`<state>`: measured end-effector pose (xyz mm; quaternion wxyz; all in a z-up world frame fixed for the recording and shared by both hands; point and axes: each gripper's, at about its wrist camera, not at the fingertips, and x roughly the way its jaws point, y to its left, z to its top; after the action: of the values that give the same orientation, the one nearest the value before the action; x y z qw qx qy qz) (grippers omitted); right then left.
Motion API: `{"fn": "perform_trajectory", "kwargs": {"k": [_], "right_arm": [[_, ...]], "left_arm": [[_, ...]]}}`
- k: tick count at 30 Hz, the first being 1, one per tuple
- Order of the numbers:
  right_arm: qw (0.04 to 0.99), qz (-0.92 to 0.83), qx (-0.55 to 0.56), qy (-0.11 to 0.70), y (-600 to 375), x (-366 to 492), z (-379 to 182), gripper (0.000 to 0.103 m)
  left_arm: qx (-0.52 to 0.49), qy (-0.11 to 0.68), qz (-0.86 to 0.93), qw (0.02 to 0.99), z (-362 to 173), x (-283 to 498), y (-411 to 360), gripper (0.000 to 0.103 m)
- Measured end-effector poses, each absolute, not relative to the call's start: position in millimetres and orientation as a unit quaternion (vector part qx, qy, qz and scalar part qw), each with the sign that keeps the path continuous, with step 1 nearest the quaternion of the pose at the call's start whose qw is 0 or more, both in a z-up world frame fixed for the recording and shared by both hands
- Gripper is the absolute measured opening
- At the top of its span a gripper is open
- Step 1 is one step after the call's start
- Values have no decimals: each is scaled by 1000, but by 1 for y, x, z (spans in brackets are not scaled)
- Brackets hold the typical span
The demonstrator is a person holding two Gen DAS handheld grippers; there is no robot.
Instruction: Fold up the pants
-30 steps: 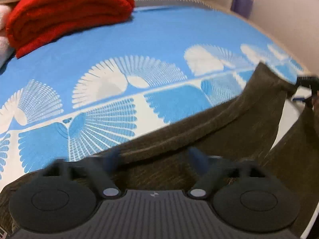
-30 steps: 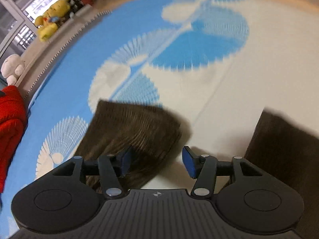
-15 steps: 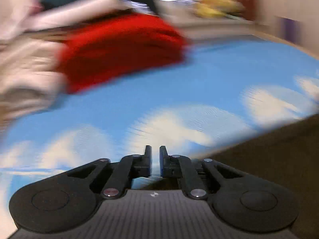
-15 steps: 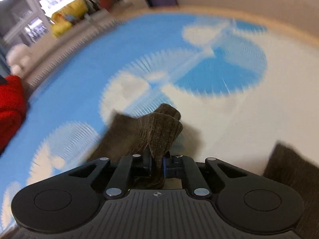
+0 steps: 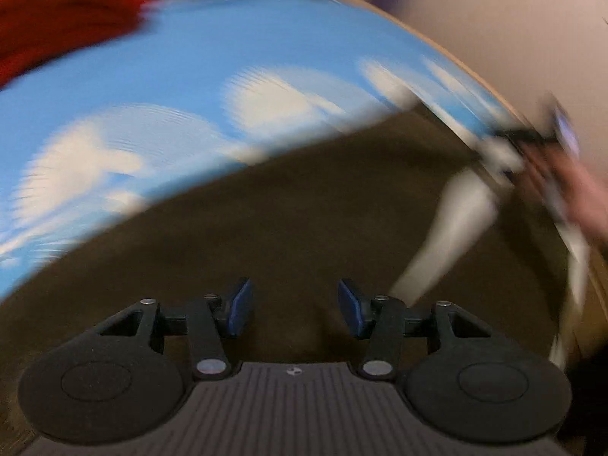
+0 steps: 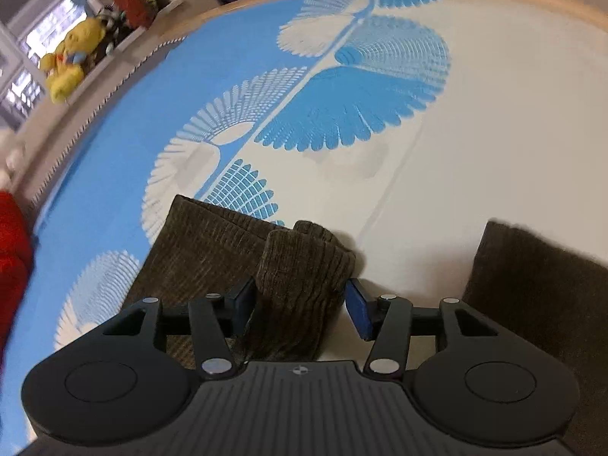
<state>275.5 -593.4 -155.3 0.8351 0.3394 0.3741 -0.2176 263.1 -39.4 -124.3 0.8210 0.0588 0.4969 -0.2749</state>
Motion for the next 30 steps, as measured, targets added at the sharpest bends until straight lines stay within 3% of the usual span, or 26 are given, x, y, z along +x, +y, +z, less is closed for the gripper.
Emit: {"fn": "perform_trajectory", "kwargs": {"k": [3, 4, 5, 6, 7, 12, 14, 15, 16, 17, 18, 19, 22, 30], "right_arm": [[848, -209, 309, 376, -586, 279, -153, 52], [851, -207, 304, 376, -584, 281, -152, 41], [852, -202, 304, 375, -584, 283, -151, 36], [855, -196, 304, 371, -584, 284, -150, 25], [861, -190, 303, 363, -583, 284, -146, 18], [899, -204, 255, 293, -575, 283, -99, 15], [890, -245, 213, 320, -576, 288, -103, 17], [873, -268, 207, 351, -581, 289, -113, 24], [846, -303, 201, 389, -587, 290, -126, 38], [817, -344, 203, 416, -593, 285, -137, 43], [808, -354, 220, 417, -598, 279, -142, 54], [805, -352, 247, 408, -603, 272, -143, 57], [809, -345, 257, 400, -602, 265, -136, 59], [793, -308, 281, 444, -561, 257, -136, 59]], "left_arm": [[141, 516, -331, 777, -147, 238, -66, 56], [160, 522, -332, 769, -158, 229, -69, 48], [182, 528, -325, 763, -165, 226, -70, 26], [203, 530, -314, 761, -170, 226, -69, 14], [212, 525, -306, 765, -170, 225, -68, 10], [129, 495, -295, 807, -142, 232, -44, 8], [131, 502, -340, 784, -143, 221, -51, 9], [148, 511, -350, 771, -149, 215, -56, 11], [166, 520, -352, 761, -154, 210, -60, 15], [180, 527, -353, 752, -160, 205, -62, 25], [182, 527, -356, 750, -160, 201, -60, 28], [175, 521, -355, 756, -157, 202, -54, 30], [103, 500, -319, 799, -135, 215, -24, 43], [-20, 466, -49, 883, -102, 249, 90, 57]]}}
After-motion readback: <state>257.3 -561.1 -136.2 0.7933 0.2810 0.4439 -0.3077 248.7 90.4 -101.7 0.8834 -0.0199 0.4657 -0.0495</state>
